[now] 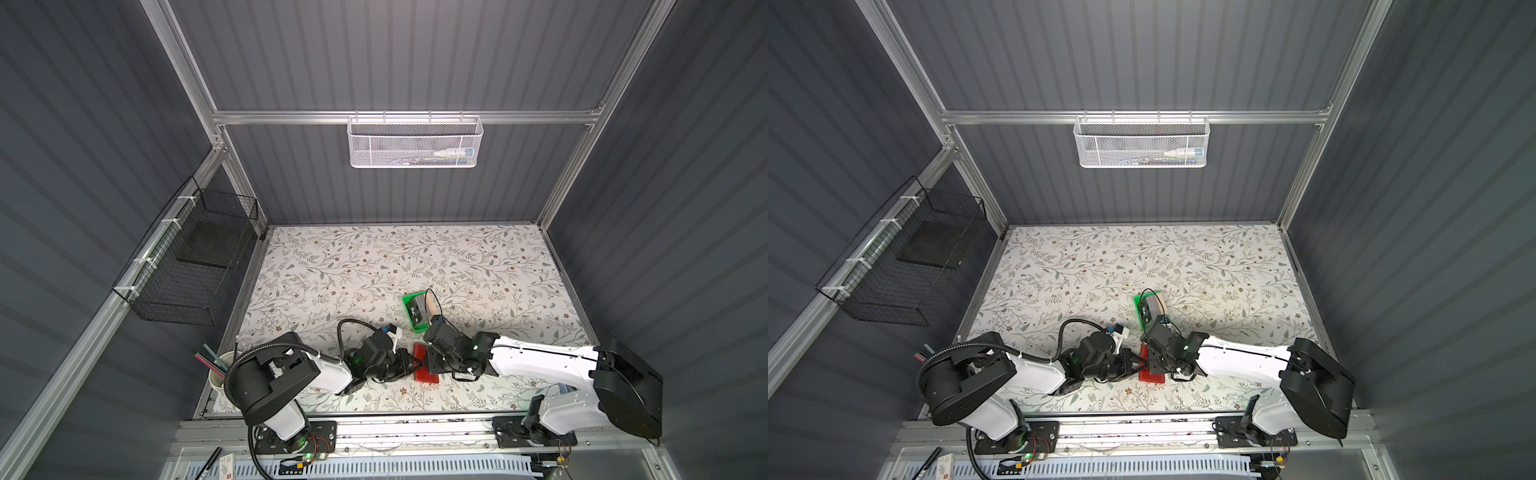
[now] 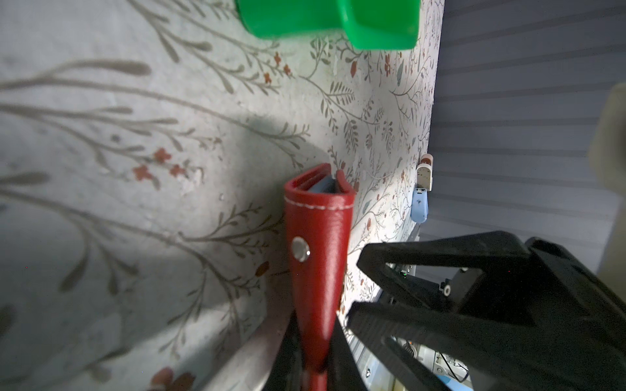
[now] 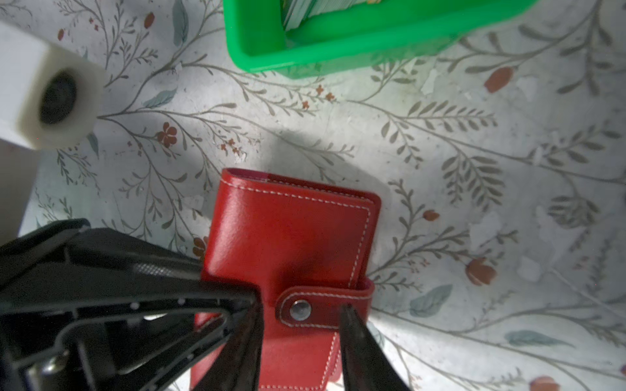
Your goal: Put the credit cards into the card holder
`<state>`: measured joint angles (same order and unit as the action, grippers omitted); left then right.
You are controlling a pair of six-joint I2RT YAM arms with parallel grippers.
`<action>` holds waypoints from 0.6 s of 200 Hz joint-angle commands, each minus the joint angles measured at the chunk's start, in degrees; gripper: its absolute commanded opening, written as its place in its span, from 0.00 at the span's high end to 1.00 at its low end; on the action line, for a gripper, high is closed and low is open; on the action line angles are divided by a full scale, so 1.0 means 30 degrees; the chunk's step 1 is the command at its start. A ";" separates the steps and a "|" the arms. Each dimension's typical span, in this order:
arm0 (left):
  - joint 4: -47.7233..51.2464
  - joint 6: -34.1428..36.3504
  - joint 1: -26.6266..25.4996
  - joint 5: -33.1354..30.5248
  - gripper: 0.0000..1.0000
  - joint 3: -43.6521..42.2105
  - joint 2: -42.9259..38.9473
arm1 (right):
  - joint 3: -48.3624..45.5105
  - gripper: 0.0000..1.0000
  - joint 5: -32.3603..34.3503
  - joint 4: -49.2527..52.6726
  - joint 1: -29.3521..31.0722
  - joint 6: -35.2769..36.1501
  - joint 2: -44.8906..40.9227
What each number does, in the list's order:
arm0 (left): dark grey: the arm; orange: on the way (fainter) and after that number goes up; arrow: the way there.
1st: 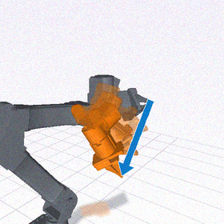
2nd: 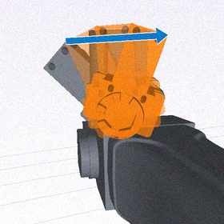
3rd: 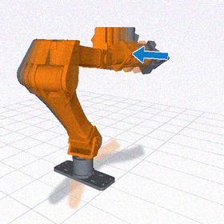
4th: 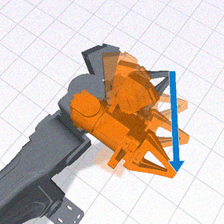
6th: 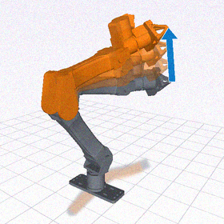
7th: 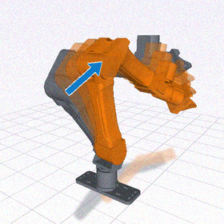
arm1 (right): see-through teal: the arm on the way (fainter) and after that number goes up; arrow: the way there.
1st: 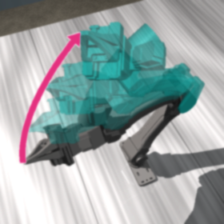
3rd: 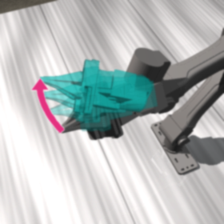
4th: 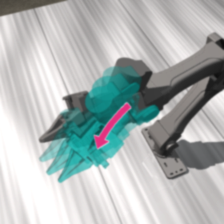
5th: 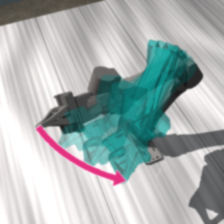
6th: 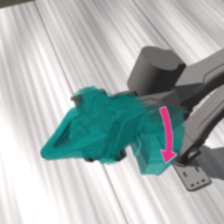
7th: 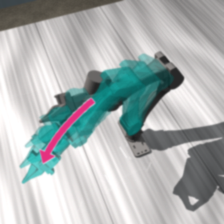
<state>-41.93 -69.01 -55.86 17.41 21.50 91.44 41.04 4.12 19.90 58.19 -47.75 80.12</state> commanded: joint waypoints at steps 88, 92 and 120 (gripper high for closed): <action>0.1635 0.0822 -0.0102 -0.0335 0.87 0.0569 -0.1299 | 0.0592 0.65 0.1190 0.2363 0.0143 -0.0181 0.0850; 0.1641 0.0817 -0.0106 -0.0353 0.87 0.0562 -0.1325 | 0.0618 0.65 0.1312 0.2483 0.0143 -0.0191 0.0798; 0.1673 0.0806 -0.0102 -0.0327 0.87 0.0569 -0.1329 | 0.0887 0.69 0.2109 0.2950 0.0143 -0.0166 0.0558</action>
<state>-38.02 -68.07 -55.86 16.56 21.96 88.82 42.83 5.45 23.07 58.72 -47.83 82.21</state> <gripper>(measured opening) 0.129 0.327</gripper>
